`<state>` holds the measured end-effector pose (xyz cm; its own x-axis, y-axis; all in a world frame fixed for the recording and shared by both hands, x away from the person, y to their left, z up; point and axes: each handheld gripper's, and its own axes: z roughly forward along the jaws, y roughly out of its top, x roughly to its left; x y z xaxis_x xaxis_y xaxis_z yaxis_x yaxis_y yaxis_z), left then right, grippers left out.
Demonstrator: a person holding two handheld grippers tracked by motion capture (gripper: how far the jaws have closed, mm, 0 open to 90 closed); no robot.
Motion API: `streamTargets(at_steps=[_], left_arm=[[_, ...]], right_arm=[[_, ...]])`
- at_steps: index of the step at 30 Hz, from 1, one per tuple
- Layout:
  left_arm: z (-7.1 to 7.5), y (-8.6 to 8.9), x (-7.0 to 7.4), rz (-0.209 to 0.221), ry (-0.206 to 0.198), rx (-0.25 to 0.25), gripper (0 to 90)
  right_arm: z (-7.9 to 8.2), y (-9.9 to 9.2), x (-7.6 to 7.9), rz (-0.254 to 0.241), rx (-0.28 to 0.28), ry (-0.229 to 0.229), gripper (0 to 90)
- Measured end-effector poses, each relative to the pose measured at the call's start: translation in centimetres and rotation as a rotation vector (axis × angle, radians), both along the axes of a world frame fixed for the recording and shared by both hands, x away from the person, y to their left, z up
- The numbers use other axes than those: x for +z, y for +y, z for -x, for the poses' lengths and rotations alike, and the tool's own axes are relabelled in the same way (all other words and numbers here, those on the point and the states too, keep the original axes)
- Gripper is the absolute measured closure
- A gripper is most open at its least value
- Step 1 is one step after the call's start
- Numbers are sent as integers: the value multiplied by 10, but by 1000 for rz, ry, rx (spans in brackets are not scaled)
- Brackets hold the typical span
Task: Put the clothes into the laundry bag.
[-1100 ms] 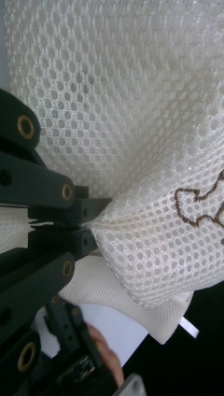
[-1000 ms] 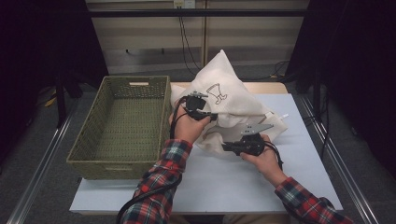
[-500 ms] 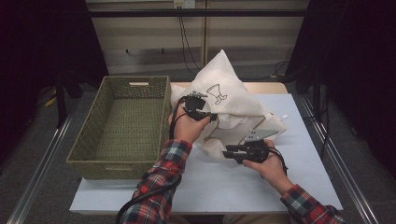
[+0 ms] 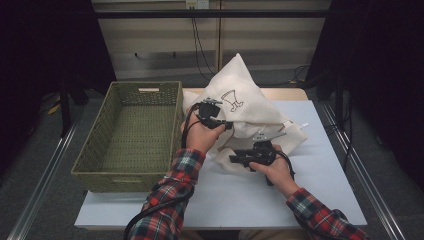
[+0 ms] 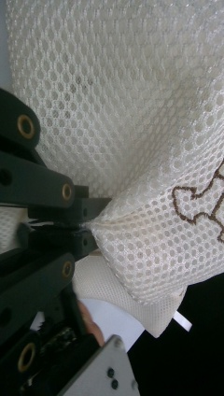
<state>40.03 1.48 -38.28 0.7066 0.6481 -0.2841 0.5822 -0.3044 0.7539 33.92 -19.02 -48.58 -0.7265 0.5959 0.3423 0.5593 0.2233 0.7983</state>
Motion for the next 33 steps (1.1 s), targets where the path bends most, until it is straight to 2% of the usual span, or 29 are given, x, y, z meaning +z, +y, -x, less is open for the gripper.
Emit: streamTargets(at_steps=[1,3,5,8,9,11,13,15,19,22,26,29,33], left_arm=[[0,0,0,6,-4,3,874],[1,1,1,-2,-7,0,874],[2,1,2,-6,-10,-1,874],[3,-1,0,9,-8,7,873],[3,0,0,-1,-7,3,872],[4,0,-2,-6,-3,0,872],[4,-1,-4,-1,6,1,870],[5,-1,-6,-5,12,-11,860],[7,-1,-3,9,1,-15,823],[8,-2,3,-15,-19,-26,788],[10,-4,12,-17,-49,-23,731],[11,-6,17,-38,-71,-33,671],[12,-8,19,-43,-80,-38,638]], right_arm=[[2,0,0,0,12,0,809],[7,2,3,6,58,1,855],[12,6,7,7,90,-3,870],[23,13,12,12,140,-18,875],[27,15,13,13,162,-12,875],[34,18,13,43,179,-29,877],[40,19,11,42,205,-13,877],[42,17,9,62,213,-14,871],[41,10,4,57,190,-5,837],[39,7,5,45,172,-4,810],[38,5,7,50,171,-11,837],[40,7,7,63,184,-14,841],[41,9,7,63,190,-7,847]])
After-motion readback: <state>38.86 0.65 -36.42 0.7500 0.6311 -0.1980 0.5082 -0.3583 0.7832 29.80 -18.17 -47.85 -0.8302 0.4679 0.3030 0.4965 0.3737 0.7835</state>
